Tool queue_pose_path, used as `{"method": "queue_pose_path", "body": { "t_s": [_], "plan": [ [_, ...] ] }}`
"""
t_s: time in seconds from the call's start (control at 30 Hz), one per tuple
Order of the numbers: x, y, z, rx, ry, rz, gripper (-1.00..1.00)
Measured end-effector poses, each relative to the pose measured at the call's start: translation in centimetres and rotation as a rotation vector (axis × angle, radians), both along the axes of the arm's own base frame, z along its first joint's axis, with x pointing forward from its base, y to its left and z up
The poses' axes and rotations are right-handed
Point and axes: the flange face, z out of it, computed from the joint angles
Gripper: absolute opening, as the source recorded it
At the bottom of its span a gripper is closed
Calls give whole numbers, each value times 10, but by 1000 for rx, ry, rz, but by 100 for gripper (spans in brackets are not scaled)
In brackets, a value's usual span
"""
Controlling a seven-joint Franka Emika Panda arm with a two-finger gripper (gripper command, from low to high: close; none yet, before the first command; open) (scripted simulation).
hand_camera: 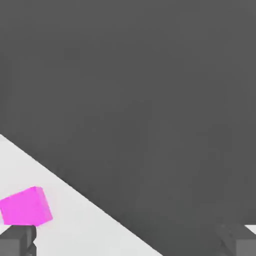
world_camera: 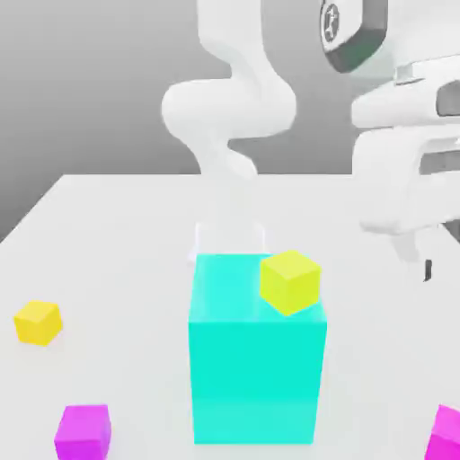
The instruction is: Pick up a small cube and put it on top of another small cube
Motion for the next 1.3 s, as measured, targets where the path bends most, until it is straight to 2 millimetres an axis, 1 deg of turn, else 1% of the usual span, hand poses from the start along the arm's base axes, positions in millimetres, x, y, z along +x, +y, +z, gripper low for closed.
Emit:
{"method": "queue_pose_path", "body": {
  "t_s": [0.13,0.2,0.3,0.37,0.43,0.47,0.63,0.67,0.7,0.73,0.8,0.83,0.87,0.97,1.07,1.17,1.23,1.3],
  "plan": [
    [-4,30,-71,-41,87,112,0],
    [-11,46,-107,-61,131,173,0],
    [-26,69,-162,-88,196,263,0],
    [-29,74,-194,-94,211,285,0],
    [-31,75,-225,-95,215,290,0],
    [-31,75,-236,-95,216,291,-100],
    [-31,75,-236,-95,217,291,-100],
    [-32,75,-242,-95,216,292,-100],
    [-31,75,-237,-95,217,292,-100],
    [-31,76,-227,-95,217,292,-100],
    [-31,76,-200,-95,217,292,-100],
    [-30,72,-187,-95,218,281,-100],
    [-22,53,-180,-92,220,211,-100],
    [2,-22,-169,-76,229,-50,-100],
    [14,-96,-159,-53,234,-309,-100],
    [16,-171,-150,-22,237,-569,-100],
    [10,-220,-144,1,238,-742,-100],
    [1,-267,-138,27,238,-914,-100]
  ]
}}
